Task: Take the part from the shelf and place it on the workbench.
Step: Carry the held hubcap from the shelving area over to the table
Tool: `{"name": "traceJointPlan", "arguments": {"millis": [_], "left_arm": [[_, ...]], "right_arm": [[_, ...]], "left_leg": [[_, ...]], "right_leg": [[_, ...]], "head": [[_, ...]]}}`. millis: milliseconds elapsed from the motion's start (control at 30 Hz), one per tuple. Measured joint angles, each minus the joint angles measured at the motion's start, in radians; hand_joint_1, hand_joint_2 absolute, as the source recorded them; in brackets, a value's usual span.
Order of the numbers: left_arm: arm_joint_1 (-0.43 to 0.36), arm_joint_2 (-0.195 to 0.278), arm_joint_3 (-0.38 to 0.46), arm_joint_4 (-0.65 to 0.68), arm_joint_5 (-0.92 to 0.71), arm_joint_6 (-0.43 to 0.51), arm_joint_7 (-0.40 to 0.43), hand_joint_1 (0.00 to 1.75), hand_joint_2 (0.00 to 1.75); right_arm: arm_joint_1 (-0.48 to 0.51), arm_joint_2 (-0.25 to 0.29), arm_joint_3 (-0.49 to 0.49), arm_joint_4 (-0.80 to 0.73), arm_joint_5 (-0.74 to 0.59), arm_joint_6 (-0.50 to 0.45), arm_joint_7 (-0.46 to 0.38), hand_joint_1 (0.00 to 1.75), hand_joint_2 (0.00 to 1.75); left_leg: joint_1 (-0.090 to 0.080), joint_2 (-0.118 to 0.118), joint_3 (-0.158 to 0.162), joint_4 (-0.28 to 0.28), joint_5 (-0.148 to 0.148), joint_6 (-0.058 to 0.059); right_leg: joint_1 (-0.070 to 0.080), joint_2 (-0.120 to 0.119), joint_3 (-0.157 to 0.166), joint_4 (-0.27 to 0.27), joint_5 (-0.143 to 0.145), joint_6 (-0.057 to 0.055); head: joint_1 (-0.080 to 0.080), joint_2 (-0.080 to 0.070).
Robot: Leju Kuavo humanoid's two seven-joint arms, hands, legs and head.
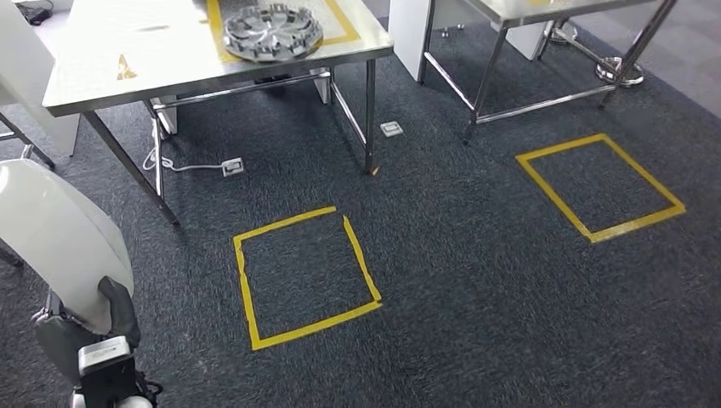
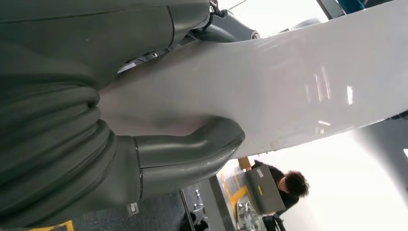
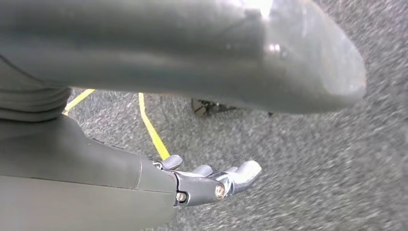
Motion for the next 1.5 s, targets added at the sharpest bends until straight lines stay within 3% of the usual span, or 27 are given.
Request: {"name": "traceJointPlan", "arguments": {"millis": [67, 133, 167, 200, 300, 333, 367, 467, 500, 533, 600, 667, 700, 733, 800, 867, 1000, 1033, 1133, 1167, 1200, 1233, 1300, 1367, 1500], "left_arm": [[-0.001, 0.000, 0.001, 0.000, -0.001, -0.001, 0.000, 1.75, 1.75], [-0.001, 0.000, 0.002, 0.003, -0.002, -0.001, 0.000, 1.75, 1.75], [-0.001, 0.000, 0.002, 0.005, -0.002, -0.002, 0.000, 1.75, 1.75], [-0.002, 0.000, 0.002, 0.008, -0.002, -0.002, 0.000, 1.75, 1.75], [-0.008, -0.001, 0.003, 0.018, -0.002, -0.002, -0.001, 1.75, 1.75], [-0.012, -0.002, 0.003, 0.022, -0.002, -0.002, -0.002, 1.75, 1.75], [-0.015, -0.002, 0.003, 0.025, -0.001, -0.002, -0.002, 1.75, 1.75], [-0.024, -0.003, 0.003, 0.031, -0.001, 0.001, -0.006, 1.75, 1.75], [-0.027, -0.004, 0.003, 0.033, -0.001, 0.003, -0.006, 1.75, 1.75], [-0.032, -0.004, 0.003, 0.034, -0.001, 0.004, -0.006, 1.75, 1.75], [-0.035, -0.003, 0.003, 0.038, -0.001, 0.005, -0.006, 1.75, 1.75], [-0.033, -0.003, 0.003, 0.043, -0.001, 0.006, -0.006, 1.75, 1.75], [-0.033, -0.003, 0.003, 0.044, -0.001, 0.006, -0.006, 1.75, 1.75], [-0.033, -0.003, 0.003, 0.045, -0.001, 0.006, -0.006, 1.75, 1.75], [-0.033, -0.003, 0.003, 0.046, -0.001, 0.006, -0.006, 1.75, 1.75], [-0.032, -0.003, 0.003, 0.047, 0.000, 0.007, -0.005, 1.75, 1.75], [-0.035, -0.003, 0.005, 0.043, 0.001, 0.008, -0.003, 1.75, 1.75], [-0.036, -0.003, 0.005, 0.042, 0.001, 0.008, -0.003, 1.75, 1.75], [-0.037, -0.002, 0.006, 0.043, 0.004, 0.008, 0.000, 1.75, 1.75], [-0.037, -0.001, 0.006, 0.043, 0.007, 0.009, 0.001, 1.75, 1.75], [-0.037, 0.001, 0.008, 0.044, 0.012, 0.010, 0.002, 1.75, 1.75], [-0.037, 0.002, 0.011, 0.044, 0.017, 0.010, 0.002, 1.75, 1.75], [-0.039, 0.006, 0.015, 0.044, 0.025, 0.011, 0.000, 1.75, 1.75], [-0.039, 0.010, 0.019, 0.047, 0.038, 0.013, -0.004, 1.75, 1.75], [-0.040, 0.026, 0.026, 0.057, 0.077, 0.021, -0.030, 1.75, 1.75]], "right_arm": [[-0.003, 0.000, 0.000, 0.000, -0.002, 0.002, 0.000, 0.00, 0.00], [-0.003, 0.000, -0.002, 0.000, -0.005, 0.005, 0.007, 0.00, 0.00], [-0.001, 0.000, -0.003, 0.000, -0.007, 0.006, 0.010, 0.00, 0.00], [0.000, 0.000, -0.005, 0.000, -0.008, 0.006, 0.013, 0.00, 0.00], [0.004, 0.000, -0.009, 0.000, -0.009, 0.007, 0.018, 0.00, 0.00], [0.004, 0.000, -0.011, 0.000, -0.009, 0.007, 0.023, 0.00, 0.00], [0.004, 0.000, -0.013, 0.000, -0.009, 0.006, 0.027, 0.00, 0.00], [0.002, 0.001, -0.018, 0.000, -0.009, 0.004, 0.031, 0.00, 0.00], [0.002, 0.001, -0.020, 0.000, -0.009, 0.004, 0.030, 0.00, 0.00], [0.001, 0.001, -0.022, 0.000, -0.009, 0.003, 0.030, 0.00, 0.00], [0.000, 0.001, -0.024, 0.000, -0.009, 0.003, 0.030, 0.00, 0.00], [0.001, 0.001, -0.024, 0.000, -0.009, 0.002, 0.030, 0.00, 0.00], [0.002, 0.001, -0.025, 0.000, -0.009, 0.002, 0.030, 0.00, 0.00], [0.002, 0.001, -0.025, 0.000, -0.009, 0.002, 0.030, 0.00, 0.00], [0.003, 0.002, -0.025, 0.000, -0.009, 0.002, 0.029, 0.00, 0.00], [0.001, 0.002, -0.025, 0.001, -0.009, 0.002, 0.027, 0.00, 0.00], [-0.002, 0.002, -0.026, 0.001, -0.008, 0.011, 0.015, 0.00, 0.00], [-0.003, 0.002, -0.026, 0.001, -0.008, 0.014, 0.013, 0.00, 0.00], [-0.006, 0.002, -0.026, 0.001, -0.005, 0.018, 0.015, 0.00, 0.00], [-0.005, 0.003, -0.026, 0.001, -0.003, 0.018, 0.016, 0.00, 0.00], [-0.004, 0.003, -0.026, 0.001, -0.001, 0.018, 0.017, 0.00, 0.00], [-0.003, 0.004, -0.026, 0.001, 0.002, 0.018, 0.018, 0.00, 0.00], [0.001, 0.004, -0.026, 0.001, 0.006, 0.019, 0.017, 0.00, 0.00], [0.000, 0.004, -0.025, 0.001, 0.010, 0.020, 0.016, 0.00, 0.00], [-0.003, 0.009, -0.025, 0.001, 0.015, 0.019, 0.017, 0.00, 0.00]], "left_leg": [[0.001, -0.001, 0.016, -0.002, -0.013, 0.007], [0.001, -0.005, 0.030, -0.002, -0.029, 0.008], [0.001, -0.007, 0.041, -0.002, -0.039, 0.008], [0.001, -0.010, 0.054, -0.002, -0.048, 0.006], [0.000, -0.014, 0.092, -0.001, -0.082, -0.002], [-0.001, -0.015, 0.099, -0.001, -0.094, -0.008], [-0.003, -0.016, 0.107, 0.000, -0.102, -0.015], [-0.004, -0.015, 0.127, 0.011, -0.108, -0.034], [-0.004, -0.013, 0.116, 0.036, -0.110, -0.038], [-0.003, -0.011, 0.091, 0.081, -0.117, -0.041], [-0.002, -0.007, 0.008, 0.203, -0.155, -0.046], [-0.001, -0.006, -0.062, 0.267, -0.188, -0.050], [-0.001, -0.006, -0.075, 0.256, -0.178, -0.050], [-0.001, -0.005, -0.075, 0.215, -0.145, -0.047], [-0.004, -0.002, -0.061, 0.100, -0.045, -0.036], [-0.009, 0.001, -0.050, 0.037, 0.006, -0.024], [-0.005, -0.004, -0.006, 0.012, -0.002, 0.000], [-0.003, -0.005, 0.010, 0.006, -0.007, 0.005], [-0.003, -0.006, 0.035, 0.000, -0.031, 0.011], [-0.003, -0.008, 0.045, 0.000, -0.041, 0.011], [-0.003, -0.011, 0.057, 0.000, -0.051, 0.010], [-0.002, -0.013, 0.072, 0.000, -0.062, 0.009], [-0.003, -0.014, 0.101, 0.001, -0.086, 0.004], [-0.005, -0.016, 0.115, -0.002, -0.107, -0.007], [-0.006, -0.014, 0.126, 0.022, -0.106, -0.031]], "right_leg": [[-0.003, 0.001, -0.077, 0.116, -0.028, 0.009], [-0.005, 0.001, -0.162, 0.211, -0.073, 0.017], [-0.006, 0.001, -0.186, 0.220, -0.081, 0.019], [-0.006, 0.001, -0.196, 0.200, -0.066, 0.019], [-0.005, 0.000, -0.174, 0.028, 0.075, 0.009], [-0.002, 0.000, -0.165, -0.010, 0.105, 0.003], [0.000, 0.000, -0.161, -0.028, 0.116, -0.004], [-0.002, 0.001, -0.134, -0.036, 0.108, -0.027], [-0.004, 0.001, -0.121, -0.040, 0.104, -0.035], [-0.006, 0.001, -0.108, -0.042, 0.098, -0.041], [-0.005, 0.002, -0.089, -0.045, 0.080, -0.049], [-0.005, 0.002, -0.066, -0.045, 0.058, -0.050], [-0.005, 0.003, -0.050, -0.045, 0.046, -0.050], [-0.004, 0.003, -0.034, -0.045, 0.034, -0.048], [-0.004, 0.004, -0.005, -0.044, 0.010, -0.042], [-0.002, 0.006, 0.012, -0.045, -0.011, -0.030], [0.000, 0.006, 0.025, -0.009, -0.011, -0.005], [-0.001, 0.006, 0.002, 0.030, -0.016, 0.000], [-0.005, 0.006, -0.125, 0.189, -0.076, 0.012], [-0.005, 0.006, -0.160, 0.215, -0.088, 0.013], [-0.006, 0.006, -0.180, 0.211, -0.081, 0.014], [-0.006, 0.006, -0.185, 0.176, -0.051, 0.013], [-0.004, 0.006, -0.172, 0.058, 0.055, 0.006], [0.001, 0.005, -0.161, -0.017, 0.118, -0.006], [-0.001, 0.004, -0.128, -0.046, 0.113, -0.034]], "head": [[0.004, 0.000], [0.005, 0.000], [0.005, 0.000], [0.006, 0.000], [0.007, 0.000], [0.007, 0.000], [0.008, 0.000], [0.007, 0.000], [0.005, 0.000], [0.004, 0.000], [0.002, 0.000], [0.002, 0.000], [0.002, 0.000], [0.002, 0.000], [0.002, 0.000], [0.002, 0.000], [0.003, 0.000], [0.004, 0.000], [0.006, 0.000], [0.006, 0.000], [0.006, 0.000], [0.007, 0.000], [0.007, 0.000], [0.007, 0.000], [0.006, 0.000]]}}
